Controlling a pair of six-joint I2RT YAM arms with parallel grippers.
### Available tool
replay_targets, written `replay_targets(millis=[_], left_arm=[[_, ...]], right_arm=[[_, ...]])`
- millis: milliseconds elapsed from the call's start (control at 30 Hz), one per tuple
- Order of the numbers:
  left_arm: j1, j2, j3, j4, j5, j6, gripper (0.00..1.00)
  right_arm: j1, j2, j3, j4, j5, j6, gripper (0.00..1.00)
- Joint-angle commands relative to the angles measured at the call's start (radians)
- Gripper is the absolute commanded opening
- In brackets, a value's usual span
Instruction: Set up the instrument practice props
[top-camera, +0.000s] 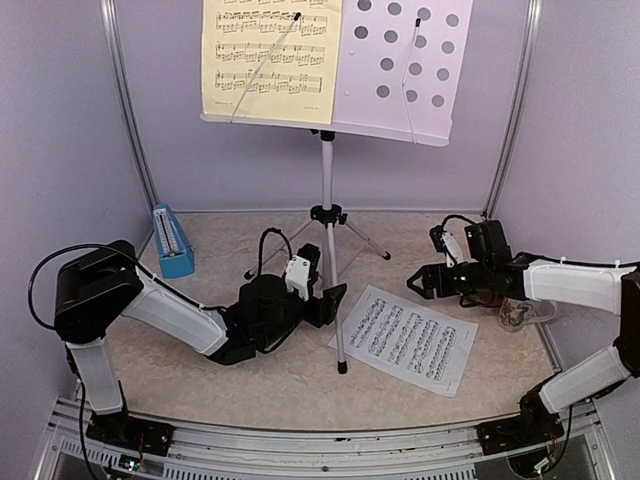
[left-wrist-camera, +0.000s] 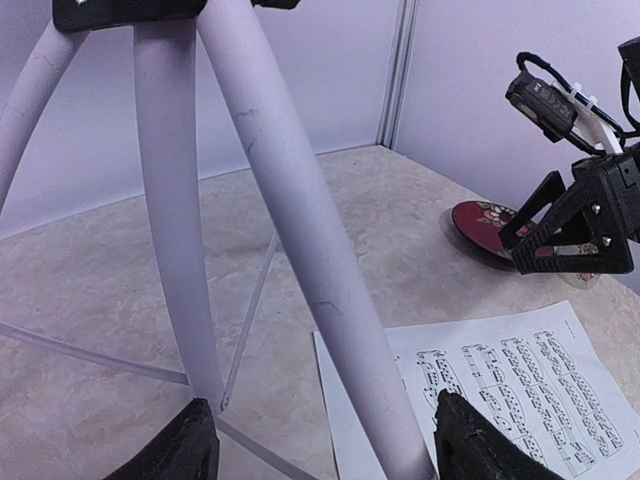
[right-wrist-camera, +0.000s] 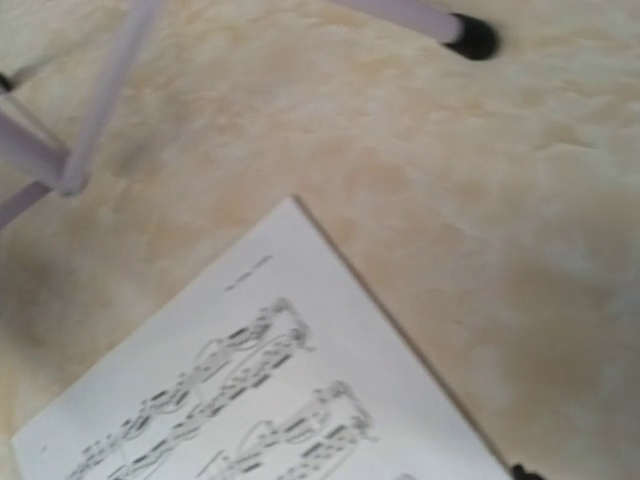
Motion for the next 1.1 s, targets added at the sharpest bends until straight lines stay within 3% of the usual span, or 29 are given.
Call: replay_targets(millis=[0,167,433,633,800,933,1067], left_arm=[[0.056,0.020,0.012,-0.055,-0.041,0.029,0.72],[0.064,0.016,0.007,-0.058,-0.020,0.044,0.72],[0.046,0.018,0.008,-0.045,-0.019,0.045,0.72],[0.037,0.016,0.015,-0.039,-0.022,0.057,0.72],[0.032,0.015,0.025,-0.046,-0.019,0.063,0.72],[0.030,0.011,0.028,-0.047,-0.019,0.068,0.72],[0.025,0.002,0.028,-0.048,-0.025,0.074,0.72]], right_arm=[[-0.049,0.008,-0.004,-0.022,0.010,0.042,0.79],[-0.069,-0.031,-0.015,-0.105,0.156,0.161,0.73],[-0.047,-0.149,-0.100,-0.256,0.364,0.432,0.73],[-0.030,-0.189,-0.148,-0.359,0.536,0.560,0.77],[-0.029,-0.091,-0.112,-0.451,0.652,0.659,0.85],[-0.028,-0.007,-0.115,-0.405,0.627,0.658,0.78],[-0.029,-0.041,-0.189,-0.259,0.520,0.638,0.72]])
